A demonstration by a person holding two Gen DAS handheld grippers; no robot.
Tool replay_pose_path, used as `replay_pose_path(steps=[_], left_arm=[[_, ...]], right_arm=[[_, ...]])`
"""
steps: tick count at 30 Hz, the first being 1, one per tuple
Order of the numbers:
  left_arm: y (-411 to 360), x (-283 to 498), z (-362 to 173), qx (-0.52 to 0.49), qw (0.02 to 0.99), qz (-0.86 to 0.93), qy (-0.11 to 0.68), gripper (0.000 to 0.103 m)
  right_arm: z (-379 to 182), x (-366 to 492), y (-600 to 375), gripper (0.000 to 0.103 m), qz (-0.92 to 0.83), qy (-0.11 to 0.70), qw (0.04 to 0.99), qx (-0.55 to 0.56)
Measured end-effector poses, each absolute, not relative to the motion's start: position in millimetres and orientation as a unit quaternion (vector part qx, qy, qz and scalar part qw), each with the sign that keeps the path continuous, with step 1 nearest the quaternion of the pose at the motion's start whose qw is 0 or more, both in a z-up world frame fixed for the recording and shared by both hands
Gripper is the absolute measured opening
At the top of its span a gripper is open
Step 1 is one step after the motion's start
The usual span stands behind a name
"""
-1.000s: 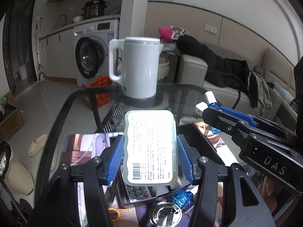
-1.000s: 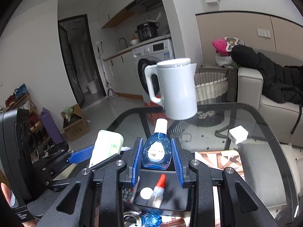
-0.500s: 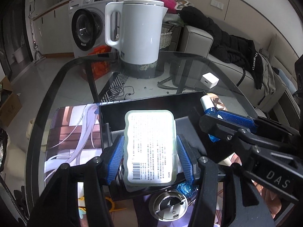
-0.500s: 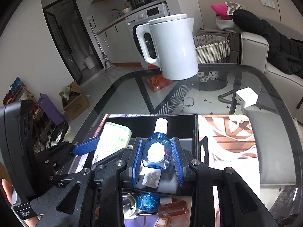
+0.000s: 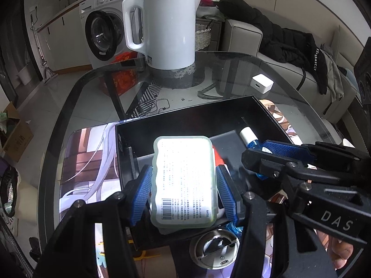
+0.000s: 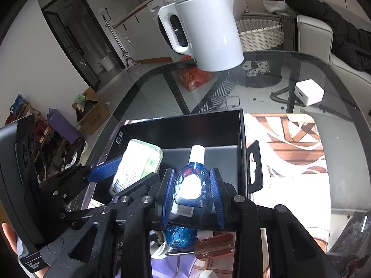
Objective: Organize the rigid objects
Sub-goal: 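Lower and open left tool into box while right tool releases eye drops inside, then raise both open tools away from the box toward the items on the table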
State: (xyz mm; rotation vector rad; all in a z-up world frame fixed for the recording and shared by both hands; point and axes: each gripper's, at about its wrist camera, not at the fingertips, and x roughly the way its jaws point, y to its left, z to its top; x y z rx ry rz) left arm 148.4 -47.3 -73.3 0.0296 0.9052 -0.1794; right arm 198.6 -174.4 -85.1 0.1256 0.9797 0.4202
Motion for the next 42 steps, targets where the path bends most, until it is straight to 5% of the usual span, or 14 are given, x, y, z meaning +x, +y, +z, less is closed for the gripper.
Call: replay_pose_path(steps=[7, 13, 28, 42], left_arm=[[-47.9, 146.7, -73.3, 0.018, 0.897, -0.088, 0.433, 0.058], [-45.6, 146.1, -72.0, 0.000, 0.896, -0.099, 0.432, 0.063], [-39.5, 116.3, -43.1, -0.013, 0.923, -0.107, 0.370, 0.074], [-37.2, 80.4, -35.2, 0.004, 0.924, -0.123, 0.362, 0.075]], right_arm=[[-84.7, 199.1, -173.2, 0.032, 0.199, 0.466, 0.861, 0.053], [-81.7, 195.3, -176.2, 0.043, 0.201, 0.457, 0.865, 0.056], [-51.8, 167.7, -188.9, 0.044, 0.195, 0.395, 0.896, 0.046], [-31.1, 135.7, -209.5, 0.044, 0.191, 0.365, 0.911, 0.021]])
